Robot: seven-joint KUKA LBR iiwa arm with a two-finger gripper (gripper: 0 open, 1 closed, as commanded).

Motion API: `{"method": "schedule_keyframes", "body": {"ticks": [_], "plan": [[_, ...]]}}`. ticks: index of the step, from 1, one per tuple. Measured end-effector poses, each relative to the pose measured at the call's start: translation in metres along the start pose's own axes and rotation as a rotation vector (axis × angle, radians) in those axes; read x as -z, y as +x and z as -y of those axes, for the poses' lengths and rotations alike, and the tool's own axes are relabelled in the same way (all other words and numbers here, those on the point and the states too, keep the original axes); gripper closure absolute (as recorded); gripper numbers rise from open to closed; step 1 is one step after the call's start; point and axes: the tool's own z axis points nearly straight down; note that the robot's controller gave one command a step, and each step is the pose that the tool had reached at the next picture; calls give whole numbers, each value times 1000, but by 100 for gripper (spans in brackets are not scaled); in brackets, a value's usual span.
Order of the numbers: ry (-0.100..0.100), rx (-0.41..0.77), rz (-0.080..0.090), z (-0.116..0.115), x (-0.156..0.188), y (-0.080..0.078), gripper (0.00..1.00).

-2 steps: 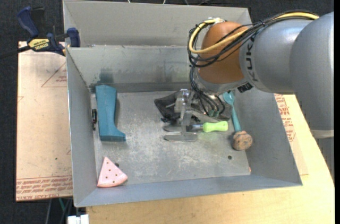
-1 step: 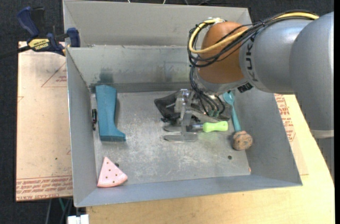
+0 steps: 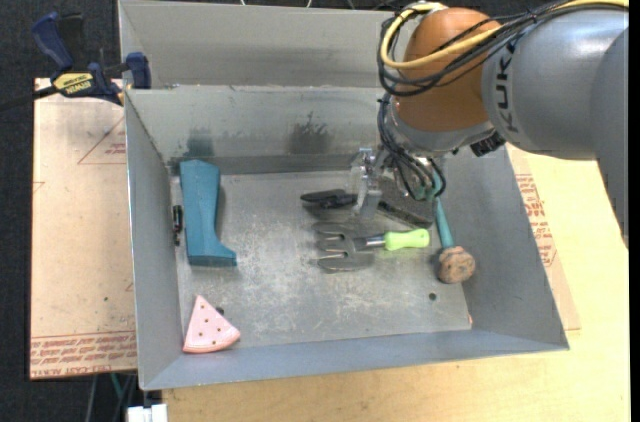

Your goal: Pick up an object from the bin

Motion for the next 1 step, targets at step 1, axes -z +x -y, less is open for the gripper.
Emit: {"method": "schedule_keyframes", "body": {"ticks": [1], "plan": [[0, 63, 0, 14, 76, -4, 100]]}}
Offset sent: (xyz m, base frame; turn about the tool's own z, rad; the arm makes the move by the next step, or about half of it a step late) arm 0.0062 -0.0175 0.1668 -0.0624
